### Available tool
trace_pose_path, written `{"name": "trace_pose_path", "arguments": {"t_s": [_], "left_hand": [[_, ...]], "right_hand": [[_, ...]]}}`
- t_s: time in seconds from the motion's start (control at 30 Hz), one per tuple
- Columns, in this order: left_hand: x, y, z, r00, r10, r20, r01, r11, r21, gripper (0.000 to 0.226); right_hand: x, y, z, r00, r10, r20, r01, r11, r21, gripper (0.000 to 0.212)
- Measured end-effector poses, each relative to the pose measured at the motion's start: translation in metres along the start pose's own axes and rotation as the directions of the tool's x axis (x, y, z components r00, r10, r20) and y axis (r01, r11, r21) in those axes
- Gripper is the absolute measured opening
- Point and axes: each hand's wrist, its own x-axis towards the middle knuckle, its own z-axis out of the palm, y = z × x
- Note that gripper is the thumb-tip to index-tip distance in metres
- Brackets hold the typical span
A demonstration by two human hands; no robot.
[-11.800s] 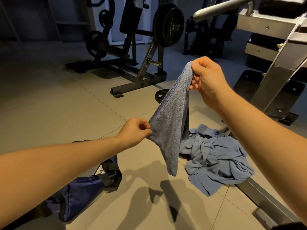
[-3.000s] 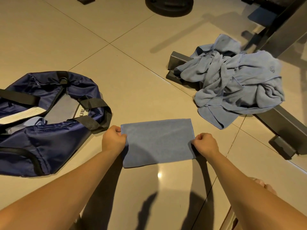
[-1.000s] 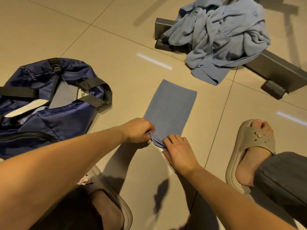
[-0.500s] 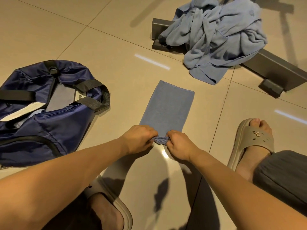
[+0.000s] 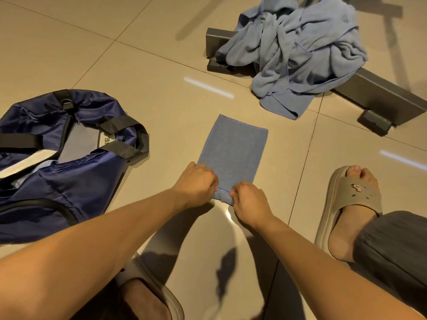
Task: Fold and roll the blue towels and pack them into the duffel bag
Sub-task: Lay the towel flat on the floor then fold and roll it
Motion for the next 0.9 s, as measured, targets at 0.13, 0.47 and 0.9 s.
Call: {"name": "trace_pose_path", "arguments": {"t_s": [0.13, 0.47, 0.9], "left_hand": [[-0.014, -0.008, 0.015, 0.946, 0.225, -0.231, -0.194, 0.969, 0.151, 0.01], [-0.031, -0.03, 0.031, 0.9, 0.397, -0.18, -0.355, 0.907, 0.225, 0.017], [0.019, -0.04, -0.012, 0.973, 0.069, 0.218, -0.007, 0.961, -0.276, 0.019]], "right_hand": [[0.004, 0.0, -0.004, 0.989, 0.075, -0.128, -0.081, 0.996, -0.041, 0.019], [-0.019, 0.01, 0.009, 0.918, -0.351, -0.185, 0.262, 0.887, -0.38, 0.009], [-0.005, 0.017, -0.003, 0.985, -0.056, -0.165, 0.042, 0.995, -0.09, 0.018]]}}
